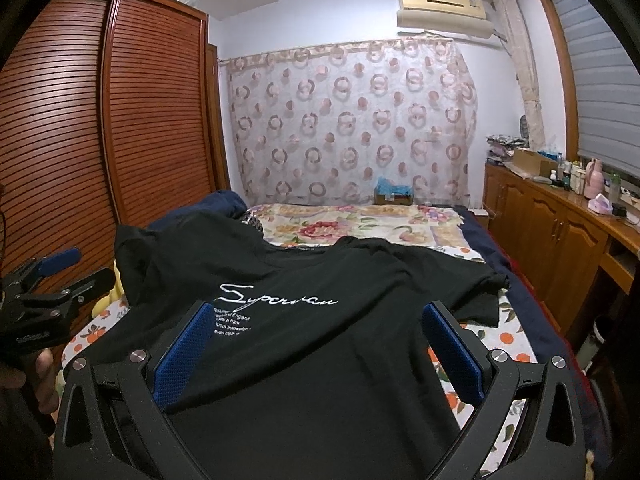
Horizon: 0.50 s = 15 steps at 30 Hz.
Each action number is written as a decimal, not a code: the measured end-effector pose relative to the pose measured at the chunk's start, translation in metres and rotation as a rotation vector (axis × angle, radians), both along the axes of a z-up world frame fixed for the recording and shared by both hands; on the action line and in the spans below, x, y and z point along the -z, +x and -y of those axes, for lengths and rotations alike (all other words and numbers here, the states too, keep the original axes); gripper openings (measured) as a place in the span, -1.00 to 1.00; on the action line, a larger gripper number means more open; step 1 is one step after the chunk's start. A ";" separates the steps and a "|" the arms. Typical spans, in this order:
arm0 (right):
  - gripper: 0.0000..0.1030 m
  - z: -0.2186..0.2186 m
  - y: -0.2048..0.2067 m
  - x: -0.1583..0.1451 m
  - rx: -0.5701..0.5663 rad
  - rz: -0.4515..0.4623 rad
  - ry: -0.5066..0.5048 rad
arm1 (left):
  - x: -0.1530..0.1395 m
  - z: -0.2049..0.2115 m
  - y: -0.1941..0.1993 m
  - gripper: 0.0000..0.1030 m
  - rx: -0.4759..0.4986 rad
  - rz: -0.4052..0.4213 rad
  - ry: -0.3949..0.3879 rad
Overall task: Fold small clothes
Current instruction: 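Grasp the black T-shirt's sleeve edge with the left gripper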
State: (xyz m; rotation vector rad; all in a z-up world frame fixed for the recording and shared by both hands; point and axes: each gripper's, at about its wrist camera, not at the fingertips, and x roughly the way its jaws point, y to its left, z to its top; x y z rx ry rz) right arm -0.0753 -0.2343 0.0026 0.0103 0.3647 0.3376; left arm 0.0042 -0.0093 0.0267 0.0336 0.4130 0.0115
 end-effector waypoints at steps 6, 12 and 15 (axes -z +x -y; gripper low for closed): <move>1.00 0.000 0.017 0.002 -0.030 -0.030 -0.007 | 0.013 -0.018 0.017 0.99 -0.006 -0.033 -0.045; 1.00 0.000 0.035 0.008 -0.071 -0.064 -0.020 | 0.022 -0.037 0.027 0.99 0.004 -0.055 -0.056; 0.99 -0.001 0.046 0.014 -0.090 -0.089 -0.030 | 0.031 -0.051 0.031 0.99 0.010 -0.063 -0.054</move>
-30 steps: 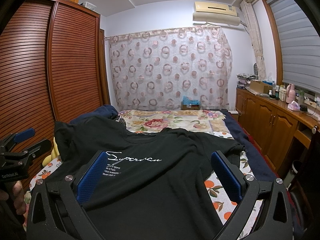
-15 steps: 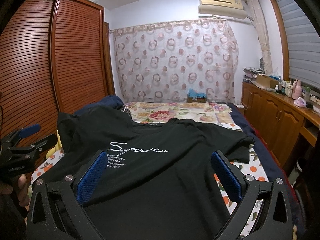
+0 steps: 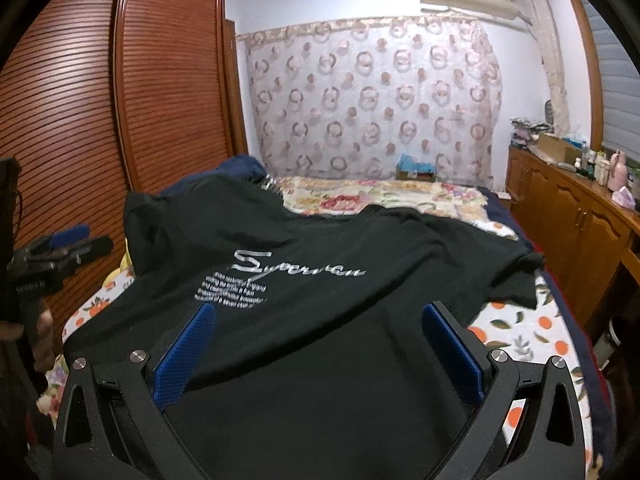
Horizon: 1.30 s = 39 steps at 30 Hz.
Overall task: Fold small clothes
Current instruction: 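Grasp the black T-shirt's sleeve edge with the left gripper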
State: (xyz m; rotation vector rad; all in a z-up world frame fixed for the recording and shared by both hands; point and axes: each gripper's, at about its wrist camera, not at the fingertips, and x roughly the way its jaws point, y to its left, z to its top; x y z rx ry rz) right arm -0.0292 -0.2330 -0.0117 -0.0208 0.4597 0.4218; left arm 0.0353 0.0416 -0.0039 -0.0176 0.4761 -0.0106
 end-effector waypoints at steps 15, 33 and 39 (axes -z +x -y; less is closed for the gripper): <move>0.98 -0.009 0.040 0.007 -0.059 -0.063 -0.074 | 0.020 -0.076 0.033 0.99 -0.088 -0.065 0.024; 0.98 -0.014 0.045 0.018 -0.081 -0.085 -0.070 | 0.028 -0.162 0.087 0.21 -0.140 -0.124 -0.097; 0.98 -0.014 0.046 0.019 -0.078 -0.092 -0.057 | 0.043 -0.178 0.099 0.06 -0.220 -0.155 -0.101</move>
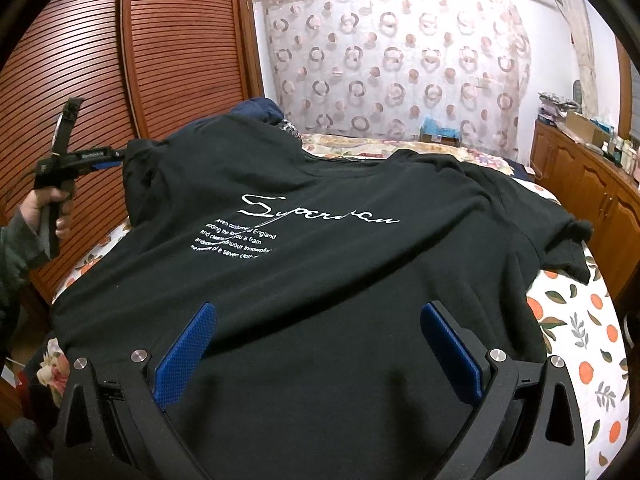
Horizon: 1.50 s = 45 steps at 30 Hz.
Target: Fold small clothes
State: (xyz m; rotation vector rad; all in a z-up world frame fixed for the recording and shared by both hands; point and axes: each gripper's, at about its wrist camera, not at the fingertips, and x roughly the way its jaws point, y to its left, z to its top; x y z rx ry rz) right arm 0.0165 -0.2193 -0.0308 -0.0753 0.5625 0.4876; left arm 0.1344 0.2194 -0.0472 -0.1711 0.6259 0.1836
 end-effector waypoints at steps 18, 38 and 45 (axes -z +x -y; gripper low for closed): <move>0.98 -0.001 -0.001 0.000 0.003 -0.008 -0.002 | -0.008 -0.004 -0.004 -0.87 0.090 0.051 -0.039; 0.98 0.000 -0.003 0.000 0.002 -0.009 0.005 | -0.102 0.152 -0.008 -0.79 0.423 0.125 0.066; 0.98 0.000 -0.003 0.000 0.001 -0.011 0.006 | -0.097 0.158 -0.020 -0.03 0.442 0.118 0.093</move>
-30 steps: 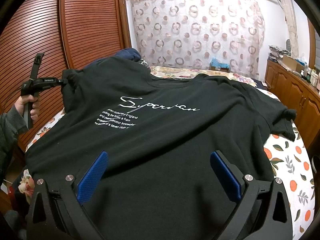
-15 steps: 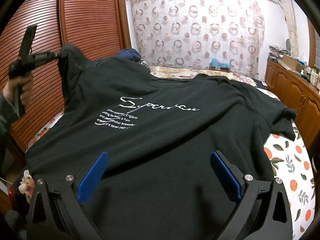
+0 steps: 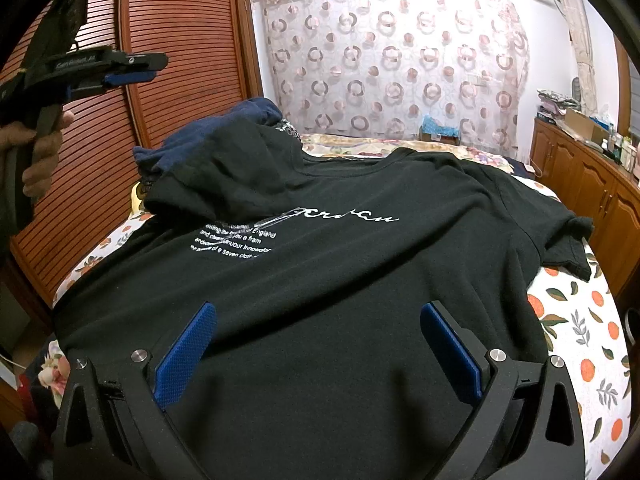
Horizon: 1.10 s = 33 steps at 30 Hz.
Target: Fold small clothes
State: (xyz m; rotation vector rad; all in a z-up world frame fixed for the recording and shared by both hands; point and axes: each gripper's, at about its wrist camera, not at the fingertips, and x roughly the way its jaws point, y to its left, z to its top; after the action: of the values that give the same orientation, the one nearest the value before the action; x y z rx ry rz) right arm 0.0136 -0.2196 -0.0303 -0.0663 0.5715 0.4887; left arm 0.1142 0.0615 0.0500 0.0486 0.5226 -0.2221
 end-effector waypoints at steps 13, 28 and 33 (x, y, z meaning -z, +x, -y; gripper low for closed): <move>0.98 0.000 0.003 -0.002 -0.006 -0.013 0.001 | 0.070 -0.023 -0.006 0.54 -0.073 -0.131 -0.030; 0.88 -0.023 0.042 -0.035 -0.078 0.020 -0.044 | 0.085 -0.020 0.006 -0.06 -0.020 -0.123 -0.091; 0.72 -0.031 0.065 -0.035 -0.114 -0.005 -0.034 | 0.092 -0.010 0.024 -0.22 -0.016 -0.152 -0.036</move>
State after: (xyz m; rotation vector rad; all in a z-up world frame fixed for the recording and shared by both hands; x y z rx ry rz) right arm 0.0789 -0.1881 0.0046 -0.1306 0.5827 0.5906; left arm 0.1387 0.0712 -0.0421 -0.0073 0.6701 -0.2206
